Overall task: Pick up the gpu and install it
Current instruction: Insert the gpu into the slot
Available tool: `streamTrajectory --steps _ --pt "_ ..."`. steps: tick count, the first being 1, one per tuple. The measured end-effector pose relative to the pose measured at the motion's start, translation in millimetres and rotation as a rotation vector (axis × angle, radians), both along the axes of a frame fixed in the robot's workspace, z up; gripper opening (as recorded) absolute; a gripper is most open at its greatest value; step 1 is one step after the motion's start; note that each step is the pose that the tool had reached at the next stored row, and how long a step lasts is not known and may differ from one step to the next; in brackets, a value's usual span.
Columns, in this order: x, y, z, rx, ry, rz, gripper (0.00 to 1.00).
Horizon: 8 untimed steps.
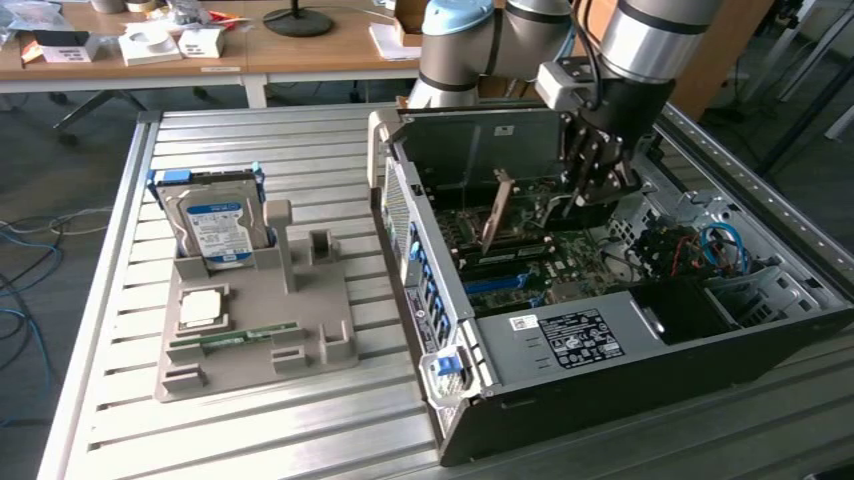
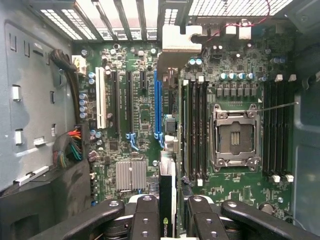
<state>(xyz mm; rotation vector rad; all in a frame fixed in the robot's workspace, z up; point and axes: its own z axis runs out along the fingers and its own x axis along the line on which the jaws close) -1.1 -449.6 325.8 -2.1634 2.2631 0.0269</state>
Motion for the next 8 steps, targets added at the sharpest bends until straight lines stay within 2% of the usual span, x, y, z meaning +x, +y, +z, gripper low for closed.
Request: streamTrajectory --steps 8 --pt "-0.2 0.0 -11.3 0.0 0.0 0.0 0.27"
